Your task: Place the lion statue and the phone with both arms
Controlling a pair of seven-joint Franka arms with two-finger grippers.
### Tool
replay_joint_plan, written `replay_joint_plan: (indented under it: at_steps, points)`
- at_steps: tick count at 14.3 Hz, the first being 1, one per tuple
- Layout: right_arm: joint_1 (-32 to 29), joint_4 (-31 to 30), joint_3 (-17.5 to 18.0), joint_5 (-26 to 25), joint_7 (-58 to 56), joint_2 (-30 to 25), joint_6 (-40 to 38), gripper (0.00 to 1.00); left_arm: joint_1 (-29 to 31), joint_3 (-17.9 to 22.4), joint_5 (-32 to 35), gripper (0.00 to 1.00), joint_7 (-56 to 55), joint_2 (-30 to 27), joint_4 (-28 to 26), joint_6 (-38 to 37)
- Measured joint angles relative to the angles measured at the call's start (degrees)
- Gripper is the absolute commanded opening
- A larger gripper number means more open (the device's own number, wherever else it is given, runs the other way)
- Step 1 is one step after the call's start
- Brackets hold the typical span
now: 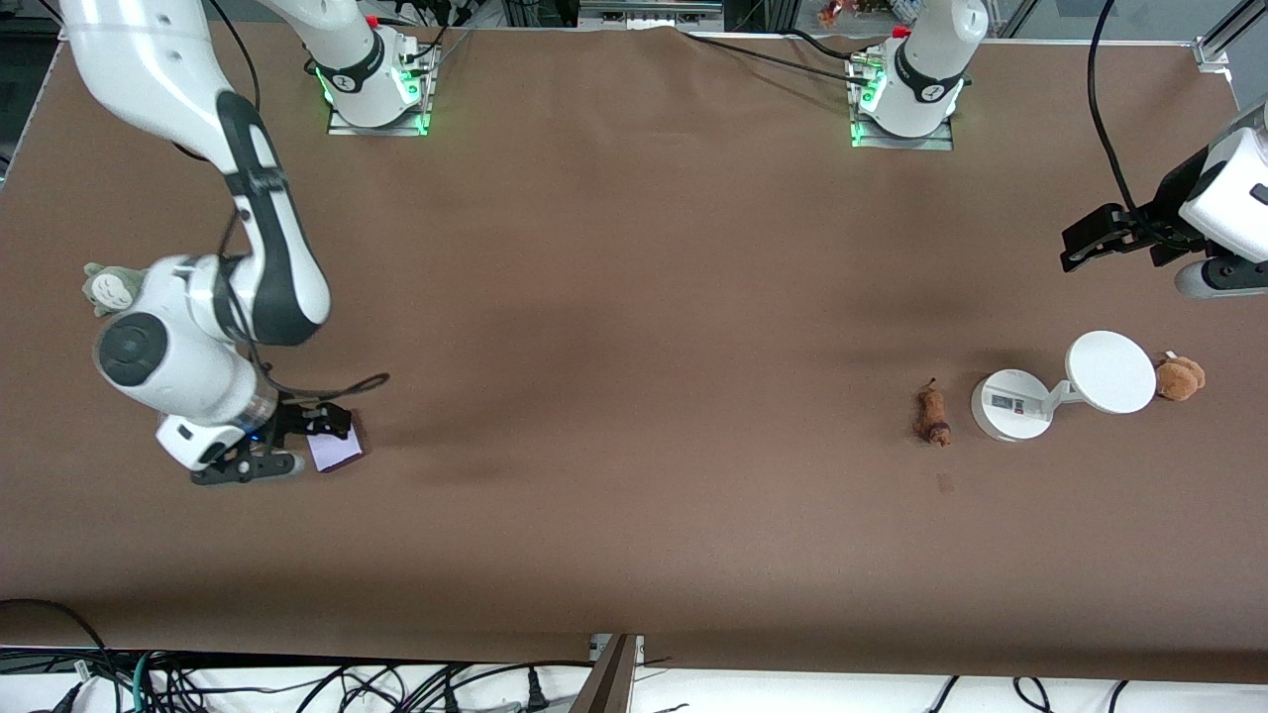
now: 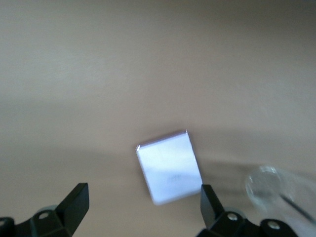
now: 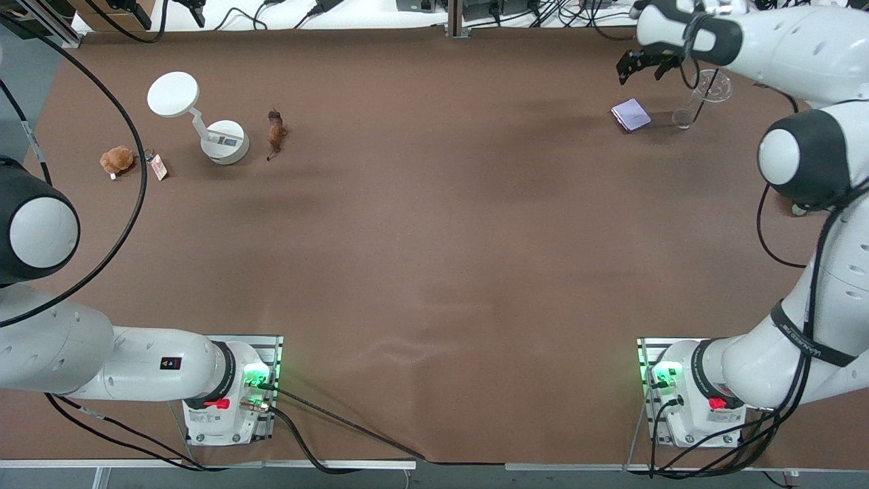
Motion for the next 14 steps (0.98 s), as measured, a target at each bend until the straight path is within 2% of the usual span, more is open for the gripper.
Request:
replay_joint_plan:
  at_steps: [4,9,14]
  points:
    - [-0.1,7.0,-0.8,-1.0,0.1,-6.6,-18.7,1.0,0.0,-0.2,0.0,1.0,0.1,0.5,0.0,0.0]
    - [-0.1,18.7,-1.4,-3.1,1.5,-7.7,-37.1,1.0,-0.4,-0.9,0.0,1.0,0.2,1.1,0.0,0.0]
    - [-0.4,21.7,-2.7,-4.0,2.2,-12.6,-49.9,1.0,-0.4,-0.8,0.0,1.0,0.3,1.1,0.0,0.0]
